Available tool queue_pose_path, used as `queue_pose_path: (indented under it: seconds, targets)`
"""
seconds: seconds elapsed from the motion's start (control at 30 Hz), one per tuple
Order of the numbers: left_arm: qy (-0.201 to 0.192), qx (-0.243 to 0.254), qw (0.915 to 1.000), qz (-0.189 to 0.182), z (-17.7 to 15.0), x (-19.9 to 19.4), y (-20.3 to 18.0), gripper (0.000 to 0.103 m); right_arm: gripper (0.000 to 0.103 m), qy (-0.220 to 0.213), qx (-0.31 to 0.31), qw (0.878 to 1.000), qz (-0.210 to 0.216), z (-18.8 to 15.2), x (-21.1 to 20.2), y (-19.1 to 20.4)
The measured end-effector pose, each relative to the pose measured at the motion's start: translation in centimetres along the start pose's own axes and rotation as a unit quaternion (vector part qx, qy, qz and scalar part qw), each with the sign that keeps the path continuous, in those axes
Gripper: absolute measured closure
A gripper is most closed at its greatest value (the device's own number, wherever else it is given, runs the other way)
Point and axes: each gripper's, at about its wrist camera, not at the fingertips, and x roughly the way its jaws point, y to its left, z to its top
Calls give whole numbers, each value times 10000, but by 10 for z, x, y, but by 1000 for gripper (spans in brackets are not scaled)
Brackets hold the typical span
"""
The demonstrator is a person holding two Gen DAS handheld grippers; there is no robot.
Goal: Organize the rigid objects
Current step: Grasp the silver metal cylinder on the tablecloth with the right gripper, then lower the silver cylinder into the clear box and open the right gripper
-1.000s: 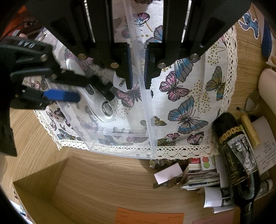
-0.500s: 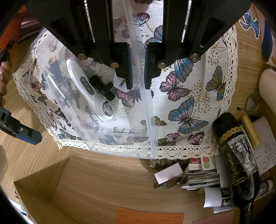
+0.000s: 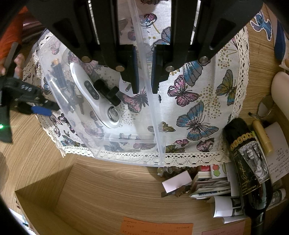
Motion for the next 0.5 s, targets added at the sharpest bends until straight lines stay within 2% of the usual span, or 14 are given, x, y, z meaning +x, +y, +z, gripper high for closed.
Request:
queue_pose_path:
  seconds: [0.1, 0.23, 0.37, 0.5]
  targets:
    - [0, -2, 10000, -4, 0, 0, 0, 91, 74, 293, 107, 9995, 63, -8, 16, -6]
    - [0, -6, 10000, -6, 0, 0, 0, 91, 83, 576, 222, 9978, 222, -17, 32, -10]
    - [-1, 4, 10000, -3, 0, 0, 1, 91, 89, 468, 218, 9986, 140, -18, 32, -9]
    - [2, -9, 10000, -11, 0, 0, 0, 91, 89, 351, 298, 9989, 131, -15, 27, -11]
